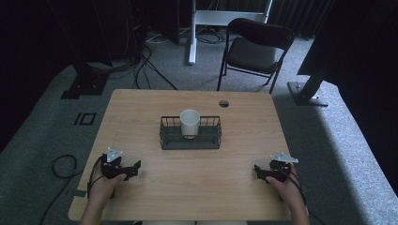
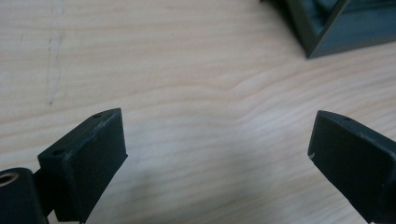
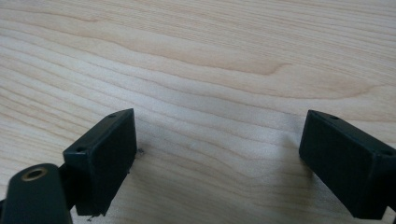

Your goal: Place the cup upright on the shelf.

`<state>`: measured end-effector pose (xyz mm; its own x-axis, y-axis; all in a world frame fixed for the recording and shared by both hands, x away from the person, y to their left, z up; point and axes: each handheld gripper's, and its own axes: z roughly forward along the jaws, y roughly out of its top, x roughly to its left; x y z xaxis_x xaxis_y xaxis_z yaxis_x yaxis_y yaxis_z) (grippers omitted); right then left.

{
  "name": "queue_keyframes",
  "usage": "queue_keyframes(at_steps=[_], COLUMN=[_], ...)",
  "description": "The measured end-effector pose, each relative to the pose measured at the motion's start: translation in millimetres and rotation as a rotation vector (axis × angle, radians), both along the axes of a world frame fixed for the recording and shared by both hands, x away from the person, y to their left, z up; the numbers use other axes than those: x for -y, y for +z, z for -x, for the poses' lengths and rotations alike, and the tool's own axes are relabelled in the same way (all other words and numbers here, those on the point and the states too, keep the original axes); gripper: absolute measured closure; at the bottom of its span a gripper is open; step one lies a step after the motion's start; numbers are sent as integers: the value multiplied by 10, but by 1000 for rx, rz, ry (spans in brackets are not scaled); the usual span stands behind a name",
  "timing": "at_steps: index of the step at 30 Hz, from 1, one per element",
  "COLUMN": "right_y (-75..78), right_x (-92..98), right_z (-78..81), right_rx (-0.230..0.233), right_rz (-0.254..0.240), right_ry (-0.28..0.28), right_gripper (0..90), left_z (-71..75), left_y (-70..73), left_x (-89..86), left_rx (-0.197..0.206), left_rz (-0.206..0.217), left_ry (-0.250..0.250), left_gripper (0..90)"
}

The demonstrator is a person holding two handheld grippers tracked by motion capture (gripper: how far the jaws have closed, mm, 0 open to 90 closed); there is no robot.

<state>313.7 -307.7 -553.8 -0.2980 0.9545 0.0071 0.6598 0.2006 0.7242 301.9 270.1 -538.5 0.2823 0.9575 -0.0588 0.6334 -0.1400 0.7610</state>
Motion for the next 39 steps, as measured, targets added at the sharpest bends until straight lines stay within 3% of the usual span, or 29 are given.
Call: queue_keyframes(at_steps=[6,9,17,19,27,32,35,39], right_y=[0,0,0,0,0,0,0,0], right_x=[0,0,0,0,0,0,0,0], right_z=[0,0,0,0,0,0,0,0], right_rx=[0,0,0,0,0,0,0,0], right_rz=[0,0,0,0,0,0,0,0], right_ry=[0,0,0,0,0,0,0,0], right_gripper=[108,108,108,108,108,107,107,107], left_z=[40,58,94,101,123,118,94,77], left_y=[-38,-60,-119,-120,-123,-125,-125,-125], left_x=[-90,-129,-162,-173,-202,-201,-148,-127], left_rx=[-31,-45,-77,-75,-88,-88,-90,-92], left_rz=[-15,-51,-69,-97,-83,-76,-74,-73], left_ry=[73,101,116,127,173,234,313,337], left_gripper=[46,46,46,46,34,32,33,31])
